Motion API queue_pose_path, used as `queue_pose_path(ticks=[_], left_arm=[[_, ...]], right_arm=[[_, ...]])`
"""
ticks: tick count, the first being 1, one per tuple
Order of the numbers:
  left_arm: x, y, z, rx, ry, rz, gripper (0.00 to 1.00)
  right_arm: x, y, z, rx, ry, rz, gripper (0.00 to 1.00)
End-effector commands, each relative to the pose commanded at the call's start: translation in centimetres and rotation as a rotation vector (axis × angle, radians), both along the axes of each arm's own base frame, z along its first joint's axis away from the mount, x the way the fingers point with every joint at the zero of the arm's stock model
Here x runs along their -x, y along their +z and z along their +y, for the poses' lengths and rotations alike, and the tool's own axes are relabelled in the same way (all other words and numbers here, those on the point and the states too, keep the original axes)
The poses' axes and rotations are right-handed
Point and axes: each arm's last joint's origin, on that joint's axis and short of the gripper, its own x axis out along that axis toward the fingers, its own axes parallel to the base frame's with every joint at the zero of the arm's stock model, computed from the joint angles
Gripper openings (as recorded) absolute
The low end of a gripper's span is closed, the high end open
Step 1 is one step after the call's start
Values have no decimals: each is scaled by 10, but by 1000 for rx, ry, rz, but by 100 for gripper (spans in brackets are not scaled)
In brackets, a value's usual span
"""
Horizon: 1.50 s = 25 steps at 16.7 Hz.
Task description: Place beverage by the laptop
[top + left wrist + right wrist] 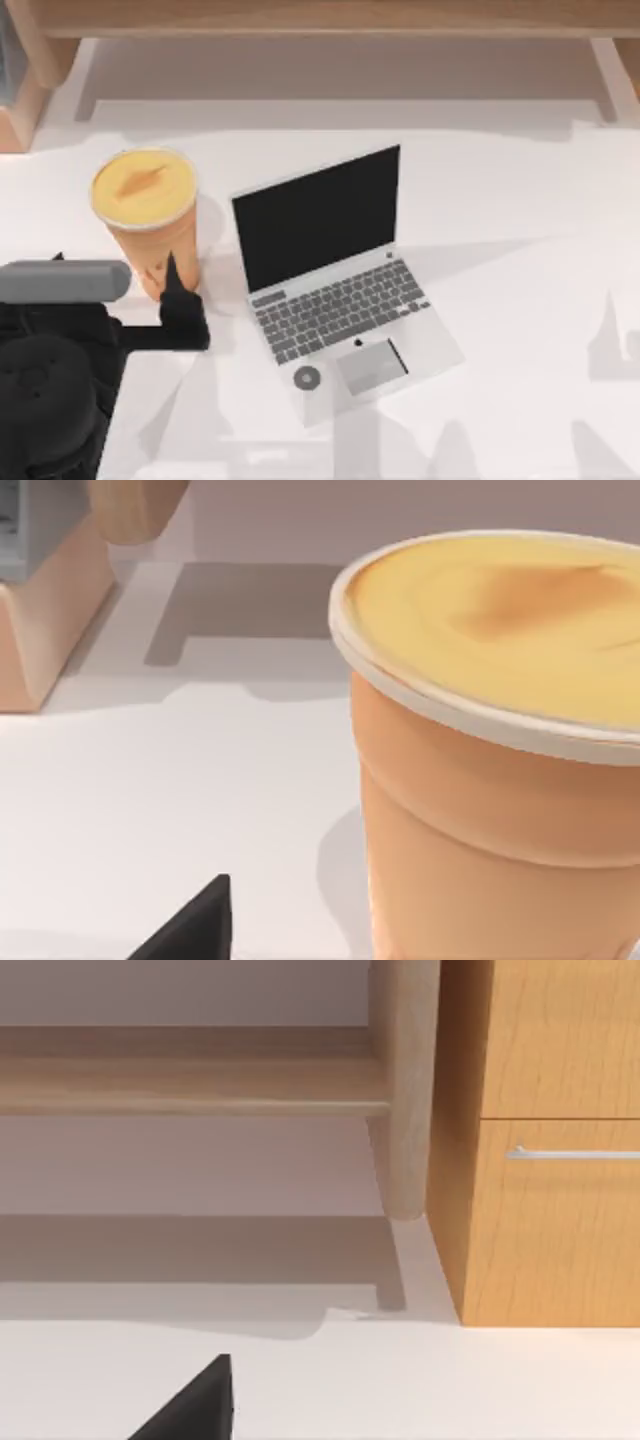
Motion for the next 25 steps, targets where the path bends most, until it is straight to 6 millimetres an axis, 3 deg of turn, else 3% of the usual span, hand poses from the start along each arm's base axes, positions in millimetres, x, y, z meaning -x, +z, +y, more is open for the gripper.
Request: queue_pose_path(ticks=[4, 11, 16, 21, 25], left_arm=[[3, -13, -13, -14, -2, 12, 100], [3, -15, -13, -19, -1, 17, 100], [-28, -13, -10, -16, -2, 14, 100], [-64, -25, -9, -19, 10, 19, 100], [-75, -30, -17, -16, -2, 14, 100]], right_arm=[[0, 0, 0, 0, 0, 0, 100], [0, 0, 0, 0, 0, 0, 100], [0, 0, 0, 0, 0, 0, 100], [0, 0, 0, 0, 0, 0, 100], [0, 0, 0, 0, 0, 0, 100]])
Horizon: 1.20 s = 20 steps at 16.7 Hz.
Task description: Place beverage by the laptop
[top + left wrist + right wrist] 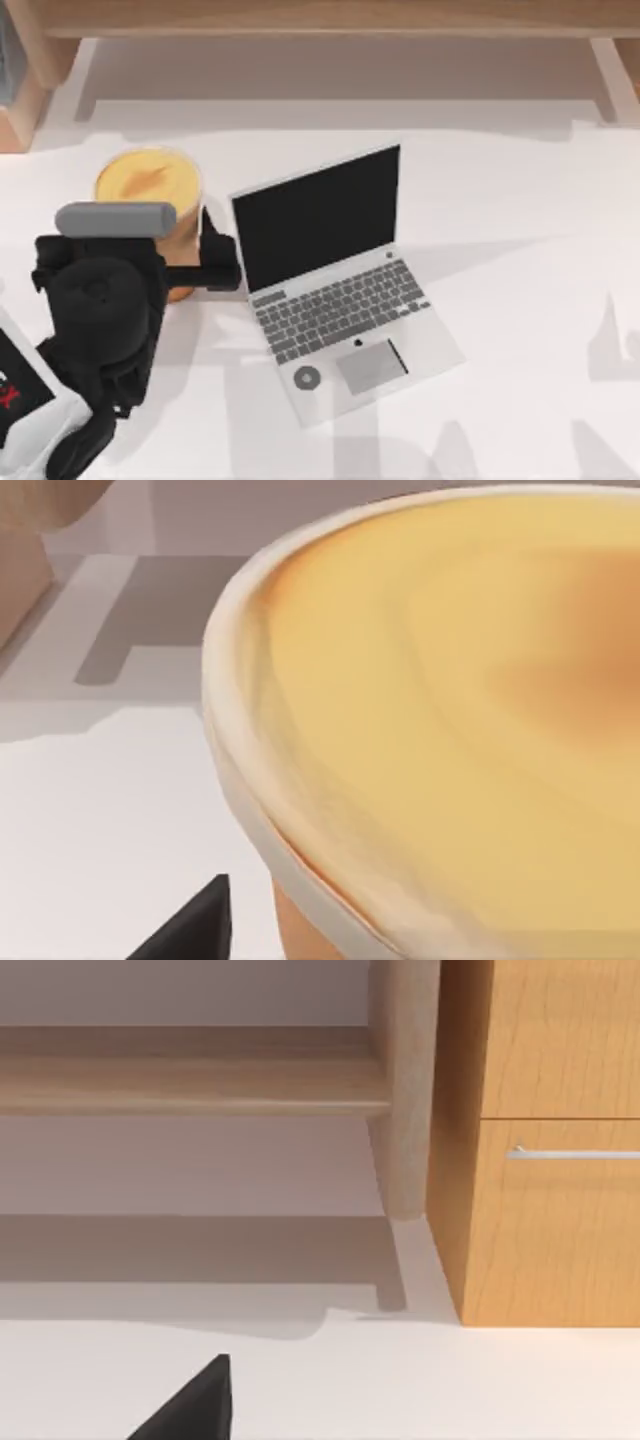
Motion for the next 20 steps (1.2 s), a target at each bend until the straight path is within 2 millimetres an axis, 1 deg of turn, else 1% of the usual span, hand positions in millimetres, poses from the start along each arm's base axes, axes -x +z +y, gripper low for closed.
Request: queue_pose_path(ticks=[3, 16, 17, 20], left_arm=[[0, 0, 0, 0, 0, 0, 100], [0, 0, 0, 0, 0, 0, 2], [0, 0, 0, 0, 0, 0, 0], [0, 0, 0, 0, 0, 0, 0]], right_arm=[[0, 0, 0, 0, 0, 0, 100], [0, 0, 0, 0, 0, 0, 100], [0, 0, 0, 0, 0, 0, 100], [0, 0, 0, 0, 0, 0, 100]])
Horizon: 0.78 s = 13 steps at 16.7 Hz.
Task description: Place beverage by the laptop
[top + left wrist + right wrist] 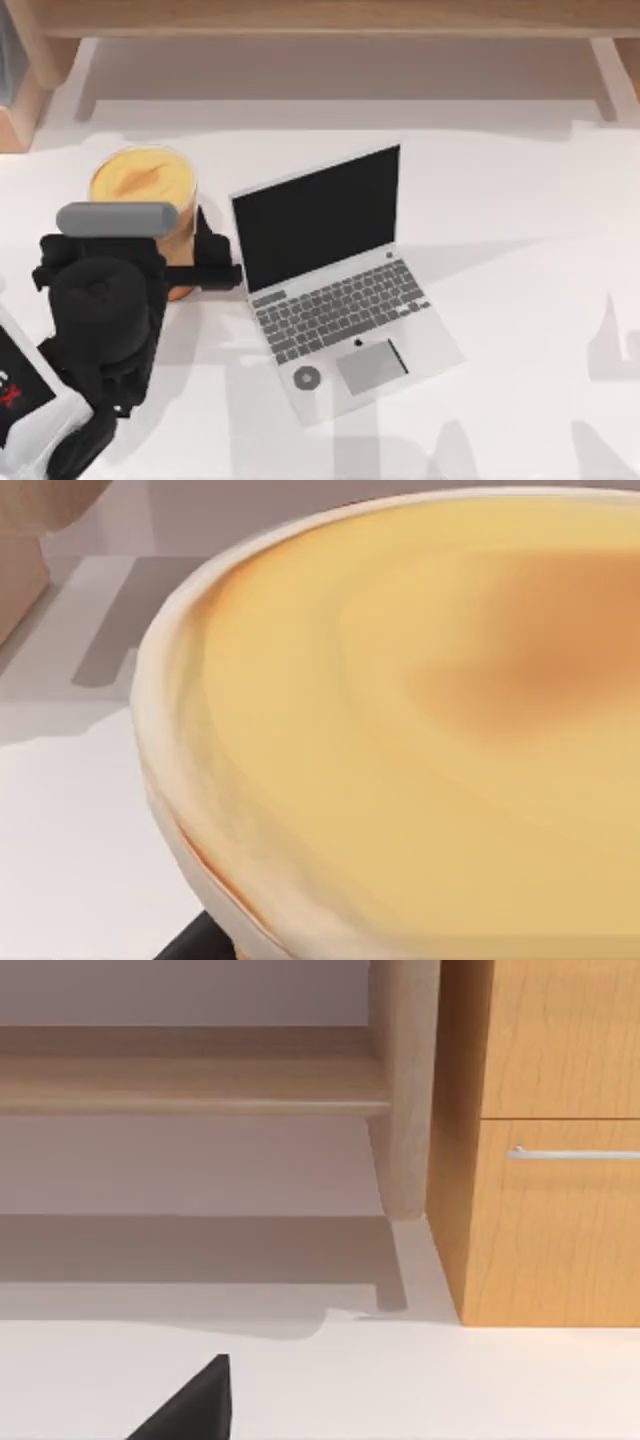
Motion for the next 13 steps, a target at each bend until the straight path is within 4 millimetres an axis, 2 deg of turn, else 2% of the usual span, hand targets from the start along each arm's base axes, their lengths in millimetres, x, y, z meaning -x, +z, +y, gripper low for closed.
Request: queue_pose_path(ticks=[6, 10, 13], left_arm=[[1, 0, 1, -1, 2, 2, 0], [6, 3, 10, 37, 7, 6, 0], [4, 7, 8, 56, -13, 4, 0]], right_arm=[[0, 0, 0, 0, 0, 0, 100], [0, 0, 0, 0, 0, 0, 100], [0, 0, 0, 0, 0, 0, 100]])
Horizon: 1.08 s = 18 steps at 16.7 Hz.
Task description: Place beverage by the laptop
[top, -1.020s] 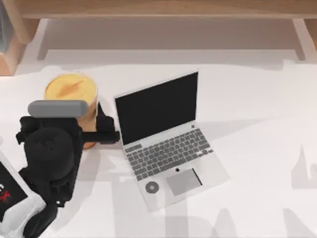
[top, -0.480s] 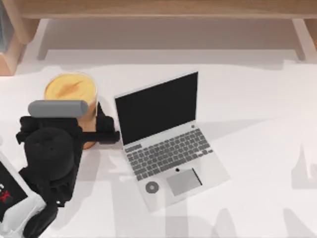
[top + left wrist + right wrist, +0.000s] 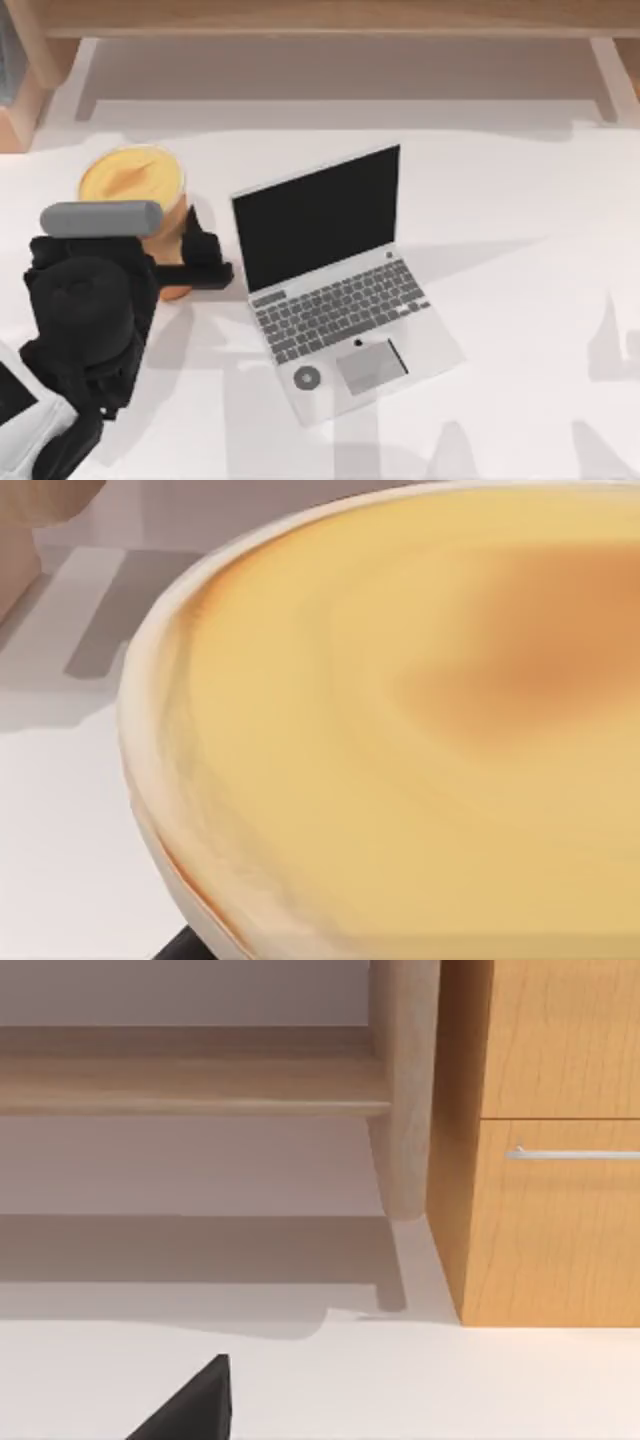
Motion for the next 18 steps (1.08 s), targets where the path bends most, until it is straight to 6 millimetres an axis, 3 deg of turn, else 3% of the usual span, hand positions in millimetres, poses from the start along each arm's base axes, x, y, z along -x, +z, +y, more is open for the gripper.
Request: queue_pose_path(ticks=[10, 14, 18], left_arm=[[-7, 6, -6, -45, 31, -20, 0], [-38, 50, -14, 86, 122, -194, 0], [-75, 110, -61, 259, 130, -358, 0]], right_arm=[[0, 0, 0, 0, 0, 0, 100], [0, 0, 0, 0, 0, 0, 100], [0, 0, 0, 0, 0, 0, 100]])
